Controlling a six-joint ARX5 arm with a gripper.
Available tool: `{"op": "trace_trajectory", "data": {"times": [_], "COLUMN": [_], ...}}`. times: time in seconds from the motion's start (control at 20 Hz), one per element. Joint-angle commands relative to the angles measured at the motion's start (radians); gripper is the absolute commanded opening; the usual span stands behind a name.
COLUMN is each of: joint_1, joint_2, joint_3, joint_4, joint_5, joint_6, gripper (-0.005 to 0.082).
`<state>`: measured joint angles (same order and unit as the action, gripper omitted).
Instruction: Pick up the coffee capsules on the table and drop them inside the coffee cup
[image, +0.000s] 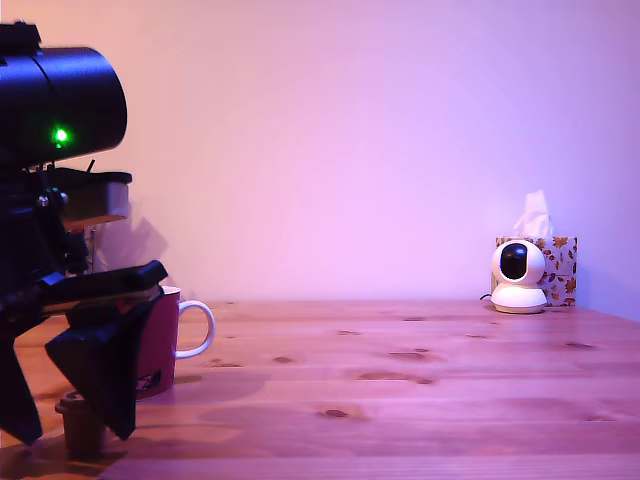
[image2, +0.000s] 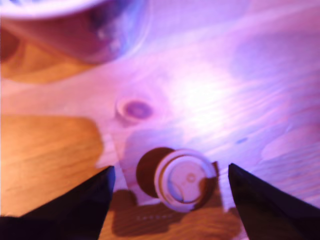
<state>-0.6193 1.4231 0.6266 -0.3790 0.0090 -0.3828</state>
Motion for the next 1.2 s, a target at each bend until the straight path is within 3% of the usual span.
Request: {"op": "trace_trajectory", "data": {"times": [0.0,0.15,0.3,0.55,0.75,1.05,1.15], "joint_1": [-0.003,-0.003,-0.003,-0.003,-0.003,-0.003,-0.002], "joint_2": [0.01,0.01,0.01,0.009,0.006,-0.054,-0.07], "joint_3": [0.002,0.005,0.009,0.021,0.058,0.176,0.218], "joint_4": [0.012,0.014,0.011,0.007,-0.032,-0.044,-0.041], "joint_5": [0.001,0.002,0.002,0.009,0.021,0.092,0.089], "joint_6": [0.009,0.01,0.017,0.025,0.036,0.045,0.057], "gripper": [0.0602,0.0483,0.031,0.0163,0.0158,0.0158,0.0158]}}
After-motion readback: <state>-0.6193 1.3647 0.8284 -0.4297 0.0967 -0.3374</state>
